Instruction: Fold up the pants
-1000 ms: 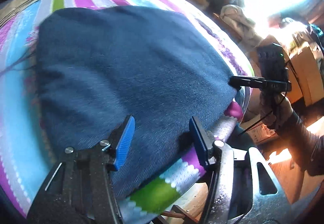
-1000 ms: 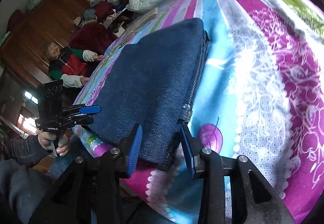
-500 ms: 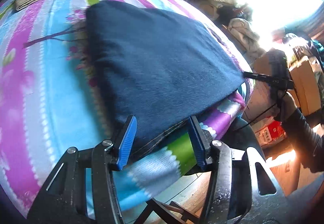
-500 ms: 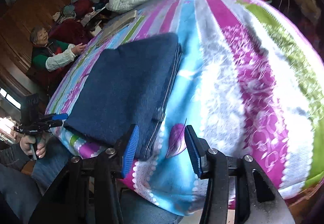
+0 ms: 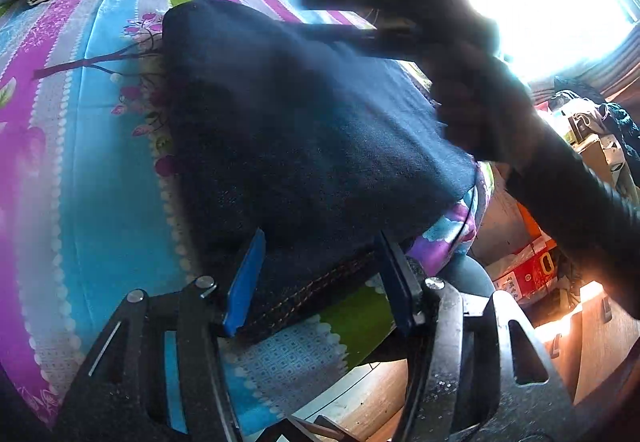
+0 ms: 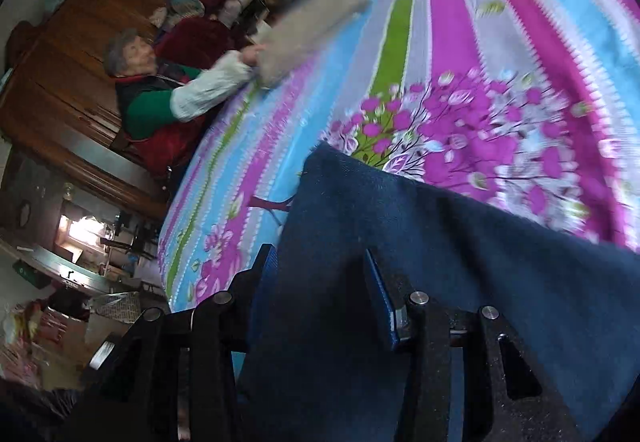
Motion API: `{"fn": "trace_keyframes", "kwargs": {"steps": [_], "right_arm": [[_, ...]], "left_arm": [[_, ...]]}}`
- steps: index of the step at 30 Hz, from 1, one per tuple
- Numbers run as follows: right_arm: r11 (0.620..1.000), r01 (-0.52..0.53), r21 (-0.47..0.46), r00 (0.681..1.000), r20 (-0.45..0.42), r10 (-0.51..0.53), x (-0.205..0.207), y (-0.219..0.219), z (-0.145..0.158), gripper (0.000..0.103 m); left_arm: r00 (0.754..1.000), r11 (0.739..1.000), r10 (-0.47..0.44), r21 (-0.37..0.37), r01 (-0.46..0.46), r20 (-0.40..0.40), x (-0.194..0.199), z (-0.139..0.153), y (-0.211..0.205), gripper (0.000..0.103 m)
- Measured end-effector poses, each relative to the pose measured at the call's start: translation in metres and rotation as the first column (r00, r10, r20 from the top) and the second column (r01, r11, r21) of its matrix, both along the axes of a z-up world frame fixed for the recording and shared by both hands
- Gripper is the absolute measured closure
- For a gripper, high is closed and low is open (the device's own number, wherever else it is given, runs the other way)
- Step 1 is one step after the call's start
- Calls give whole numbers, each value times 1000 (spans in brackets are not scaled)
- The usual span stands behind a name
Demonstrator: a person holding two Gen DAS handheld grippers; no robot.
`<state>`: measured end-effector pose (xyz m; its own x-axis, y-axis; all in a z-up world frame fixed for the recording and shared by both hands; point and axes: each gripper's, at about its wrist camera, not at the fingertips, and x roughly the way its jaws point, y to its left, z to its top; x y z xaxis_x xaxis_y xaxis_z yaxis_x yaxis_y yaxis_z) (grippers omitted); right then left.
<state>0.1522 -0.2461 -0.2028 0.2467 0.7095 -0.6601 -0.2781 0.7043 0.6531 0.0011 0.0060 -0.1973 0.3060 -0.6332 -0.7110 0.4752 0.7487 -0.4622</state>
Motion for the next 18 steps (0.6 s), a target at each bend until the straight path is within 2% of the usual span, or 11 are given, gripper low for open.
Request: {"fn": "trace_keyframes", "kwargs": {"steps": [3, 5, 6, 7, 8, 9, 11, 12, 15, 16, 18], "right_arm": [[998, 53, -22, 998, -22, -53, 33, -2, -14, 79], [985, 160, -57, 987, -3, -161, 44, -23, -10, 79], [965, 236, -112, 972, 21, -236, 47, -37, -4, 70], [951, 282, -130, 959, 39, -279, 46, -46, 5, 69], [951, 288, -108, 957, 48, -285, 44, -49, 10, 69], [959, 272, -78, 962, 64, -267, 37, -48, 19, 69], [979, 193, -67, 978, 94, -186, 22, -36, 30, 60], [988, 146, -60, 986, 95, -139, 15, -27, 29, 54], [991, 57, -118, 998, 45, -52, 7, -10, 5, 54], [989, 58, -134, 998, 28, -55, 6, -14, -3, 63], [992, 108, -70, 994, -16, -110, 10, -38, -16, 79]], "left_arm": [[1000, 1000, -12, -1, 12, 6, -1, 0, 1, 45], [1000, 1000, -7, -17, 7, -4, 1, 0, 4, 45], [1000, 1000, -4, -27, 4, -8, 2, -2, 5, 45], [1000, 999, -3, -33, 2, -11, 1, -3, 7, 45], [1000, 999, -1, -39, 1, -12, 2, -5, 8, 45], [1000, 999, 1, -47, -1, -13, 2, -6, 10, 45], [1000, 998, 5, -62, -6, -16, 2, -7, 14, 45], [1000, 997, 10, -76, -12, -21, 2, -7, 17, 45], [999, 996, 19, -90, -22, -29, 4, -7, 20, 45], [999, 996, 17, -84, -20, -27, 4, -6, 20, 45], [1000, 997, 13, -70, -15, -23, 4, -5, 20, 45]]}}
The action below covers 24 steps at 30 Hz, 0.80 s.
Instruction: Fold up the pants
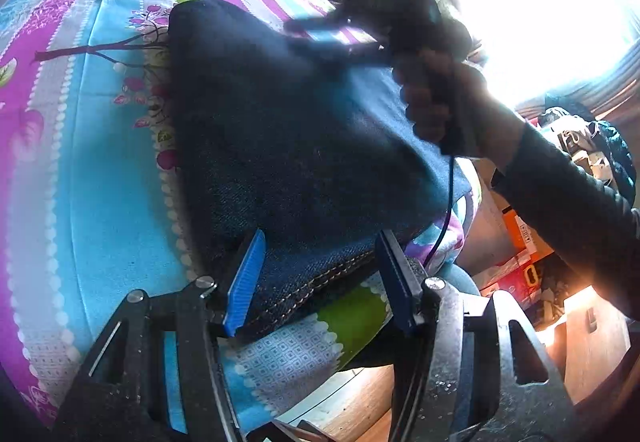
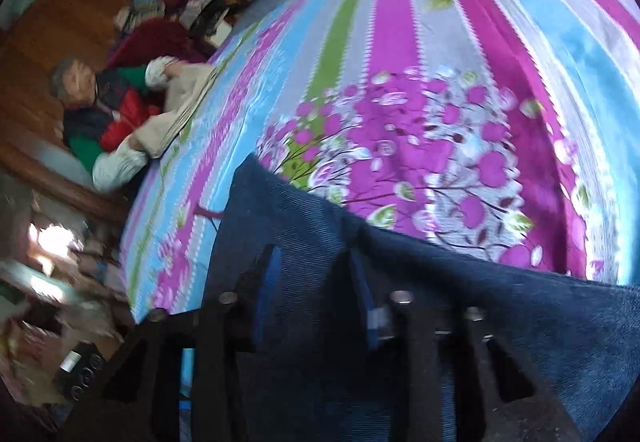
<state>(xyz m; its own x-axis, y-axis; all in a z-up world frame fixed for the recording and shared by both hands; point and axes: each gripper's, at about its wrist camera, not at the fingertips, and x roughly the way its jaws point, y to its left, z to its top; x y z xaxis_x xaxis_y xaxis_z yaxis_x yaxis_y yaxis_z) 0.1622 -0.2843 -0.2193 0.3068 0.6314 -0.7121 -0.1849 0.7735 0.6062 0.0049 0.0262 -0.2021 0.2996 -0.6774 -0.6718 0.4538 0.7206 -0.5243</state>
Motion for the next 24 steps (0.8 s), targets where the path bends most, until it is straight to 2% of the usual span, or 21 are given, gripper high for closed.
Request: {"fn": "trace_keyframes", "kwargs": {"steps": [2, 3, 4, 6, 10, 13, 15, 18, 20, 21, 22, 23, 24], "right_arm": [[996, 88, 20, 996, -3, -88, -2, -26, 2, 81], [991, 136, 6, 991, 15, -136, -4, -39, 9, 78], [983, 183, -34, 983, 32, -182, -7, -50, 18, 65], [973, 217, -84, 975, 71, -211, -19, -57, 35, 53], [984, 151, -91, 979, 148, -136, -47, -54, 64, 53], [987, 148, -68, 978, 161, -135, -68, -58, 73, 49], [987, 158, -19, 979, 131, -154, -77, -65, 66, 47], [986, 161, -28, 985, 69, -159, -74, -68, 40, 47], [984, 163, -66, 986, 40, -161, -73, -77, 20, 58], [984, 171, -48, 985, 41, -169, -76, -86, 15, 69], [980, 197, -41, 980, 34, -196, -79, -95, 14, 70], [970, 238, -48, 971, 39, -236, -84, -105, 18, 68], [956, 282, -79, 959, 60, -277, -91, -113, 26, 61]], "left_arm": [[1000, 1000, -3, 6, 3, -1, 1, 1, 0, 45], [1000, 1000, -6, 10, 6, -1, 1, 1, -4, 45], [1000, 1000, -6, 10, 6, -1, 1, 1, -5, 45], [1000, 1000, -2, 4, 2, -5, 2, 0, -2, 45], [1000, 1000, 5, -5, -5, -14, 5, -1, 0, 45], [1000, 1000, 4, 0, -4, -17, 5, 1, 0, 45], [1000, 1000, 4, 4, -4, -18, 6, 1, 1, 45], [1000, 1000, 4, 4, -4, -15, 6, 0, 1, 45], [1000, 1000, 2, 7, -2, -10, 5, 0, 0, 45], [1000, 1000, 1, 14, -1, -7, 4, 1, 0, 45], [1000, 1000, 0, 20, 0, -6, 4, 2, 0, 45], [1000, 1000, 2, 27, -1, -6, 3, 3, 1, 45], [1000, 999, 3, 35, -3, -9, 2, 6, 3, 45]]}}
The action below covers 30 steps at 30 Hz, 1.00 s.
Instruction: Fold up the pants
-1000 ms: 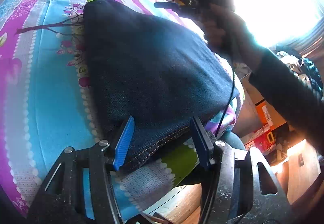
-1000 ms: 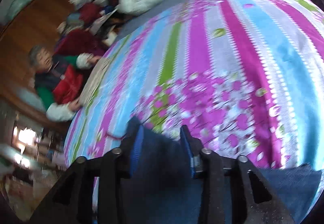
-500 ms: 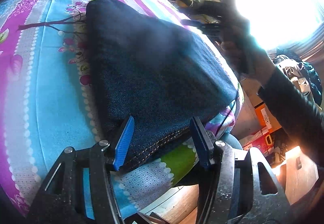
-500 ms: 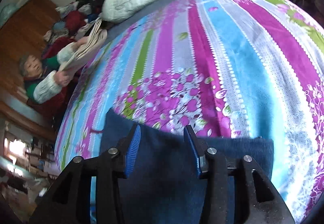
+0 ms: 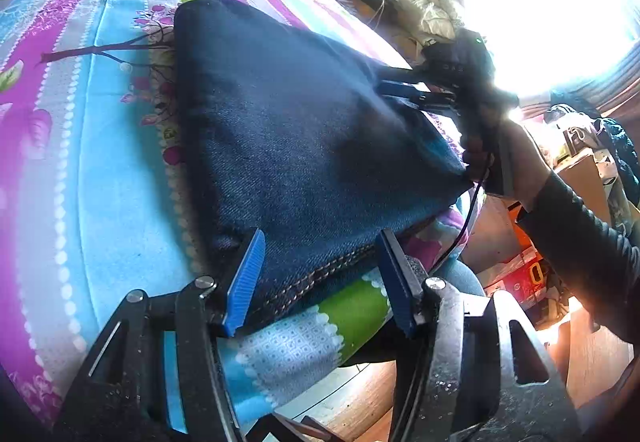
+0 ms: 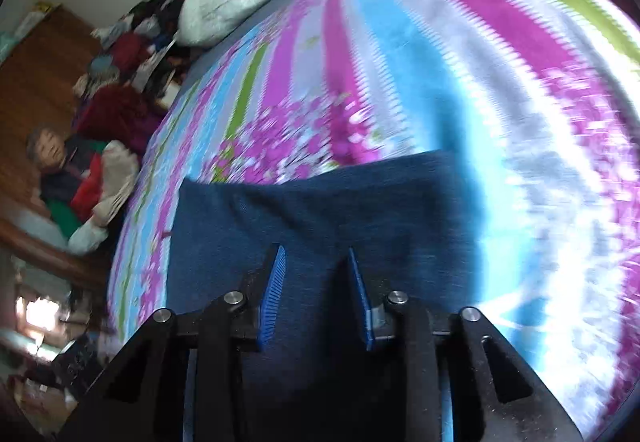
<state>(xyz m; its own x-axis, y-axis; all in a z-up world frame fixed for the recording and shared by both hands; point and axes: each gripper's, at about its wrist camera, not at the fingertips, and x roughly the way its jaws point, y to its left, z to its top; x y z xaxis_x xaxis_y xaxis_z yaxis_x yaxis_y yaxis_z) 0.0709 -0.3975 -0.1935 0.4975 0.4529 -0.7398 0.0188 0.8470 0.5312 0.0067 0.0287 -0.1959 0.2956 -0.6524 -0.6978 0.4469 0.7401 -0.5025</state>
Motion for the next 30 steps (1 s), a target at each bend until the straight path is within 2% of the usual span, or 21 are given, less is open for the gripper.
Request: {"fn": "trace_keyframes", "kwargs": {"steps": [1, 3, 5, 8, 10, 12, 14, 16, 18, 20, 22, 24, 30], "right_arm": [[998, 35, -48, 999, 12, -34, -9, -5, 10, 53], [996, 44, -78, 997, 72, -38, -33, -3, 31, 48], [993, -19, -116, 991, 129, 34, -66, 16, 44, 45], [967, -124, -222, 983, 104, 150, -102, 46, 32, 44], [952, -162, -260, 983, 45, 179, -121, 53, 7, 45], [951, -144, -273, 982, 81, 171, -138, 47, 5, 47], [939, -87, -333, 989, 80, 121, -146, 41, 14, 46], [910, 3, -414, 991, 120, 51, -153, 39, 30, 43], [908, 50, -416, 986, 167, 22, -157, 41, 45, 43], [911, 72, -406, 980, 197, 11, -159, 46, 51, 43], [918, 65, -392, 980, 198, 15, -159, 55, 53, 43], [930, 43, -366, 984, 177, 24, -153, 60, 51, 43], [931, 39, -364, 986, 163, 23, -139, 69, 53, 43]], "left_arm": [[1000, 1000, 3, 7, -3, 0, 0, 3, 2, 45], [999, 998, 21, 57, -23, 25, -2, 9, 9, 45], [996, 994, 54, 90, -61, 73, 0, 18, 21, 44], [976, 967, 198, 145, -210, 93, 18, 20, 61, 39], [957, 940, 272, 187, -287, 101, 29, 16, 84, 39], [938, 902, 324, 261, -345, 120, 39, 13, 103, 39], [920, 858, 366, 333, -391, 138, 45, 11, 117, 39], [904, 819, 395, 381, -428, 166, 47, 12, 126, 39], [889, 777, 408, 432, -458, 207, 50, 13, 127, 39], [877, 745, 418, 464, -480, 236, 52, 14, 129, 39], [872, 735, 419, 469, -489, 252, 54, 17, 128, 39], [875, 740, 408, 466, -485, 262, 53, 21, 127, 39], [880, 747, 380, 467, -473, 284, 61, 29, 115, 39]]}}
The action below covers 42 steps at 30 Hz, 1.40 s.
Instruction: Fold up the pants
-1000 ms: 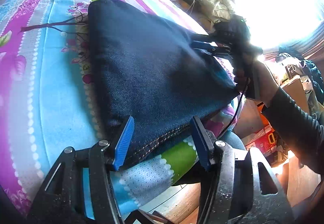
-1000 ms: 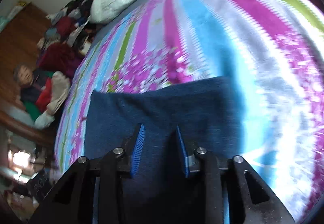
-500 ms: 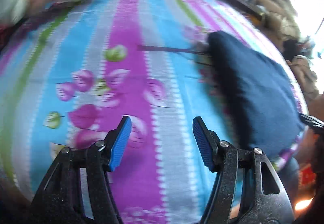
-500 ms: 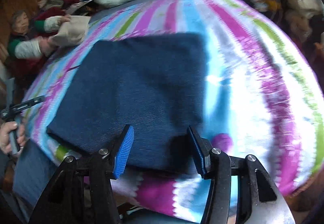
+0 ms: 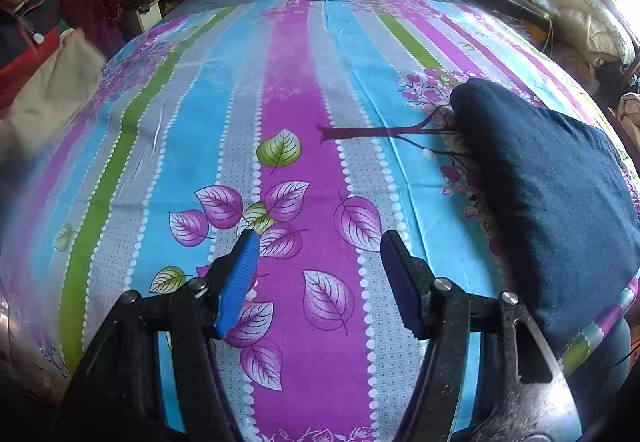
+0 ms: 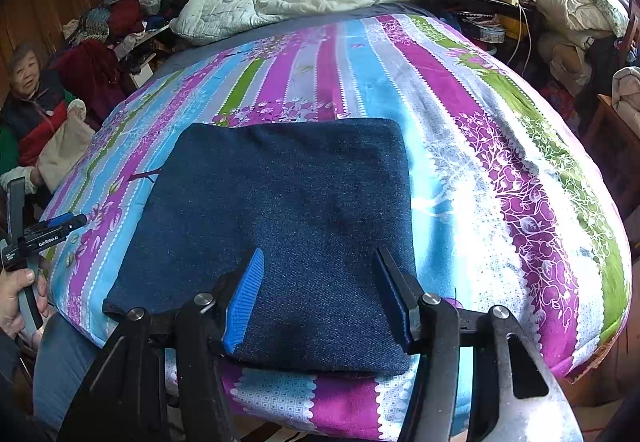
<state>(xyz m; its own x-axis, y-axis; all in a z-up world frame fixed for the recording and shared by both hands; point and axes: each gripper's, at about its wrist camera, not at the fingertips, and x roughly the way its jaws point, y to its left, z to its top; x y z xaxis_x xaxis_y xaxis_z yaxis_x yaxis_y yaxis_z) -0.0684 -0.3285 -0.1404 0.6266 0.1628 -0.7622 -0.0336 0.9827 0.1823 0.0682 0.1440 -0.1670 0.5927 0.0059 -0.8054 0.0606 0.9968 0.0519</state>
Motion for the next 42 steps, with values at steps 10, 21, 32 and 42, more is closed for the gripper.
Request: {"fn": "trace_keyframes", "kwargs": {"steps": [10, 21, 32, 42], "right_arm": [[994, 59, 96, 998, -44, -55, 3, -33, -12, 43], [920, 27, 391, 966, -245, 76, 68, -107, -47, 42], [790, 36, 612, 892, -376, 250, 121, -136, -111, 42], [696, -1, 718, 883, -326, 337, 143, -133, -134, 42]], "left_arm": [[1000, 1000, -7, -9, 7, -12, 2, -1, -12, 39], [957, 850, -275, -488, 197, -93, 29, -15, -51, 39], [890, 692, -409, -705, 157, -203, 64, -65, -79, 41], [849, 619, -498, -757, 209, -174, 83, -68, -105, 41]]}}
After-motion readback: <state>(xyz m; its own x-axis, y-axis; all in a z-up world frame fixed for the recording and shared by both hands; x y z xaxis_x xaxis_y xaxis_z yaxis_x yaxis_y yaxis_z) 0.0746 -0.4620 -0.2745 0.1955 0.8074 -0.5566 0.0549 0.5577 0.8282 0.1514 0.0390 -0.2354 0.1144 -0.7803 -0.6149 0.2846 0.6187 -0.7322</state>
